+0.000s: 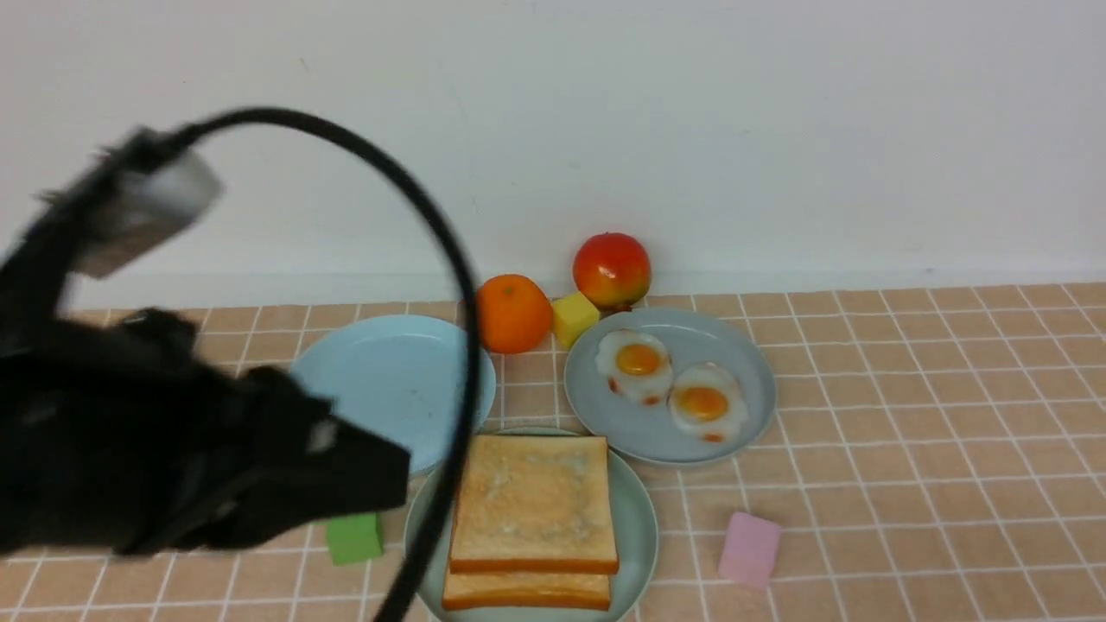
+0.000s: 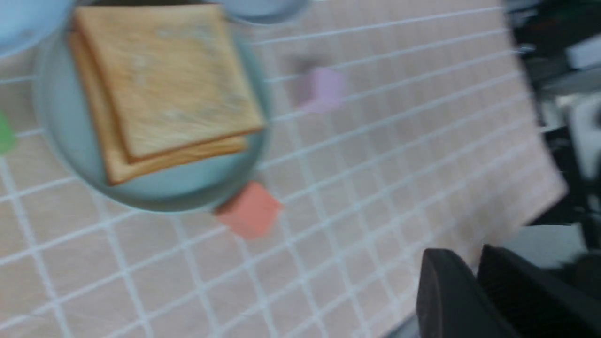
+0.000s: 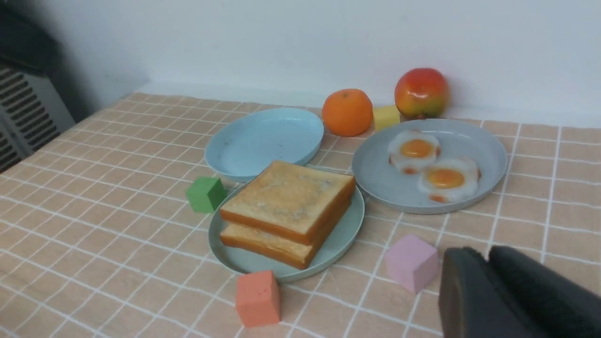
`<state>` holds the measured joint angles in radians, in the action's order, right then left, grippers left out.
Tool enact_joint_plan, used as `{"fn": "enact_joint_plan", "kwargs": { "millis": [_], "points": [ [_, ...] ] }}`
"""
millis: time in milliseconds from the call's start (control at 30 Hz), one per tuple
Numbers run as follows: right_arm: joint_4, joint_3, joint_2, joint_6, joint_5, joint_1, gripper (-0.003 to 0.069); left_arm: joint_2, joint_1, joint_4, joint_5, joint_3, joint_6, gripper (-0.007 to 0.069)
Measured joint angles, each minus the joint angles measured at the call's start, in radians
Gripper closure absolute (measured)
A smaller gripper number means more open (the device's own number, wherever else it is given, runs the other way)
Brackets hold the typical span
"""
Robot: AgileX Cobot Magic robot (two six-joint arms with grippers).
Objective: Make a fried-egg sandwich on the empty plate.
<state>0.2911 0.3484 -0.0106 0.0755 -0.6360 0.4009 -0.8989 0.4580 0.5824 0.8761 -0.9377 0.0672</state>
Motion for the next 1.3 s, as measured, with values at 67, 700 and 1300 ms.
{"fn": "enact_joint_plan", "kwargs": {
  "millis": [67,700,1300],
  "points": [
    [-0.003,-0.002,-0.001,0.0,-0.011,0.0,0.0574,0.098,0.029,0.0,0.045,0.012,0.012,0.0566],
    [-0.011,-0.003,0.002,0.0,-0.014,0.0,0.0554,0.289,0.043,-0.017,0.2,0.063,0.018,0.0638],
    [-0.011,-0.003,0.002,0.0,-0.014,0.0,0.0537,0.593,-0.047,-0.435,-0.172,0.338,0.135,0.0638]
  ]
}}
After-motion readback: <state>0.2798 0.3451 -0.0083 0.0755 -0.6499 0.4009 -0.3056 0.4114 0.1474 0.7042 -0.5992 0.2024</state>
